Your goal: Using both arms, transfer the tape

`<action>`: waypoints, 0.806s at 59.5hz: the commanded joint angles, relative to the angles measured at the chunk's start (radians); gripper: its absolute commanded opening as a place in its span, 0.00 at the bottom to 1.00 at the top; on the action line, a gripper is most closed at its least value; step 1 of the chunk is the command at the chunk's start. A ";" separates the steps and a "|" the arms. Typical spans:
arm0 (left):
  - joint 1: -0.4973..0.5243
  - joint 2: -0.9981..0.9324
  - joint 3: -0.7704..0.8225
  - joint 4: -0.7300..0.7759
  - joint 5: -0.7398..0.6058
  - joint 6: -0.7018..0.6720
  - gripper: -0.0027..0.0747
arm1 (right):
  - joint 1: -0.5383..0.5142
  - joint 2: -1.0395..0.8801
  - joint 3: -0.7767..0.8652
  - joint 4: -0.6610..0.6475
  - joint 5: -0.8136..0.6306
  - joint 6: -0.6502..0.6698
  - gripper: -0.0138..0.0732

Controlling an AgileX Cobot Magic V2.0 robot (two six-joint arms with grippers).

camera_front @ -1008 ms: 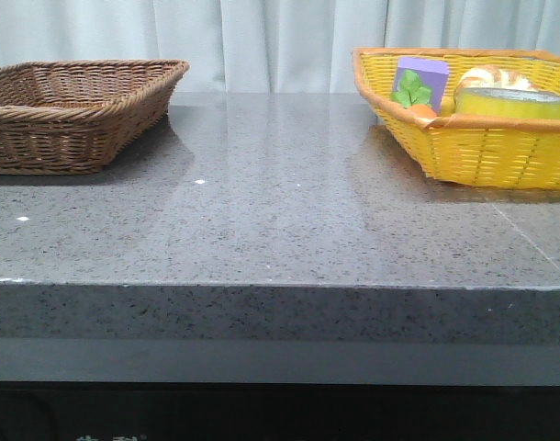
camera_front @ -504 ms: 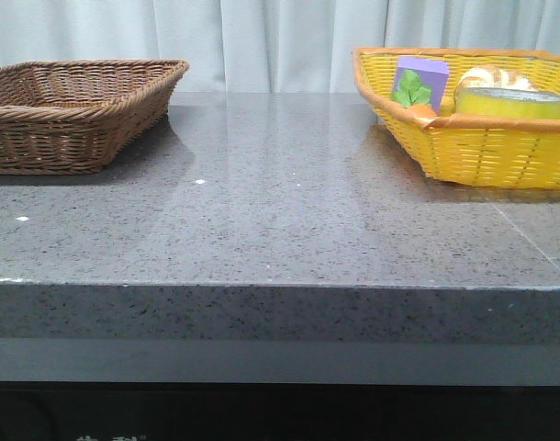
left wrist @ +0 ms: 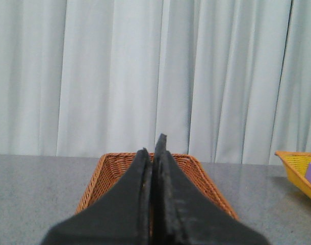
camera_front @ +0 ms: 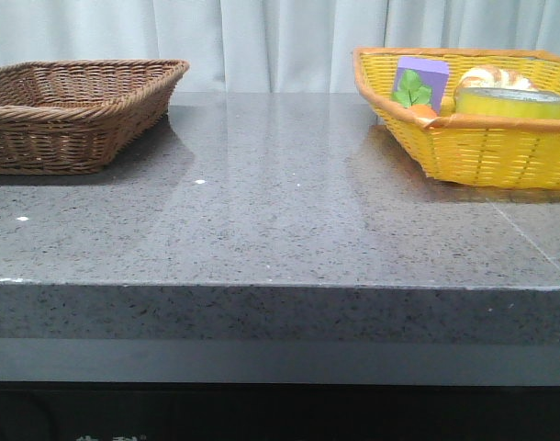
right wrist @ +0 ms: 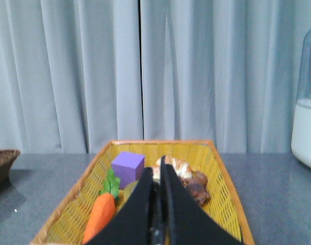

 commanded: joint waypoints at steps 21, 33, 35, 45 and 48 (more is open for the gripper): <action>0.002 0.357 -0.445 0.005 0.291 -0.007 0.01 | -0.008 0.339 -0.443 -0.001 0.249 -0.005 0.08; 0.002 0.556 -0.507 0.004 0.341 -0.007 0.01 | -0.008 0.505 -0.495 -0.001 0.339 -0.005 0.08; 0.002 0.582 -0.507 0.004 0.341 -0.007 0.01 | -0.008 0.529 -0.493 -0.001 0.341 -0.005 0.08; 0.002 0.702 -0.507 0.004 0.335 -0.007 0.01 | -0.008 0.635 -0.492 -0.001 0.341 -0.005 0.08; 0.002 0.739 -0.507 0.004 0.330 -0.007 0.01 | -0.008 0.668 -0.492 -0.001 0.347 -0.005 0.08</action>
